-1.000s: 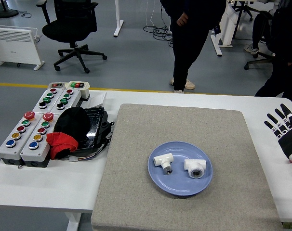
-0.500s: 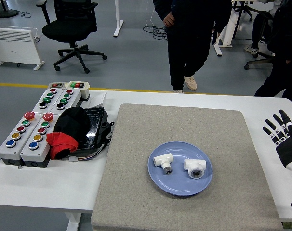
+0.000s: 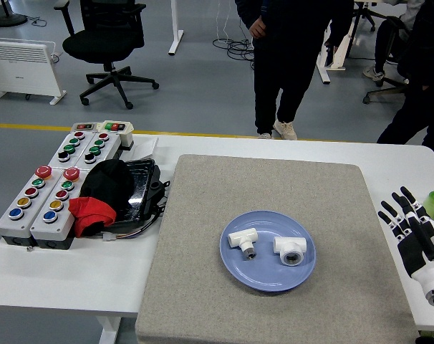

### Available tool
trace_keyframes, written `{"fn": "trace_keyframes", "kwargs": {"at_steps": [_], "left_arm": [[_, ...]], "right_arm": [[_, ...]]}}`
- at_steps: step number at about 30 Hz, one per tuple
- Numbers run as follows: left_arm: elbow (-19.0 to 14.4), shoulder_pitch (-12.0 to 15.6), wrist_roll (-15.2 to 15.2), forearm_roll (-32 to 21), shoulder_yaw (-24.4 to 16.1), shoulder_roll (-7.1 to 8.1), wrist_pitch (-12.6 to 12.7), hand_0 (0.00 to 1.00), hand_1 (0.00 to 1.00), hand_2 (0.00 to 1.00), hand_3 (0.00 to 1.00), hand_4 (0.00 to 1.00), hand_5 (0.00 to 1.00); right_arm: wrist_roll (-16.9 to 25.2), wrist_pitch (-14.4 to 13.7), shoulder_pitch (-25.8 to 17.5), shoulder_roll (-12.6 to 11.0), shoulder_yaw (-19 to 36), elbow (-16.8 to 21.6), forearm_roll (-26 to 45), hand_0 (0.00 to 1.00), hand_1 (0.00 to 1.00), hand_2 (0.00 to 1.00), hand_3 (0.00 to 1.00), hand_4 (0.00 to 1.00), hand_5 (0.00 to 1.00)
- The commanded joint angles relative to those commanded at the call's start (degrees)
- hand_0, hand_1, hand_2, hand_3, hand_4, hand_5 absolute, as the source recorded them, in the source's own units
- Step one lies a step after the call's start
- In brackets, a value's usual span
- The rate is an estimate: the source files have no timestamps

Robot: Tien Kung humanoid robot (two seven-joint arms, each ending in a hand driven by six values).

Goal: Pick pipe place plate twice

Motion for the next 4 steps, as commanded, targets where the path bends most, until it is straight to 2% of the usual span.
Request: {"fn": "trace_keyframes", "kwargs": {"at_steps": [4], "left_arm": [[-0.03, 0.06, -0.02, 0.71, -0.43, -0.02, -0.09, 0.734, 0.745, 0.703, 0.65, 0.41, 0.998]], "right_arm": [[0.05, 0.26, -0.47, 0.21, 0.39, -0.02, -0.24, 0.854, 0.81, 0.903, 0.873, 0.627, 0.641]]}}
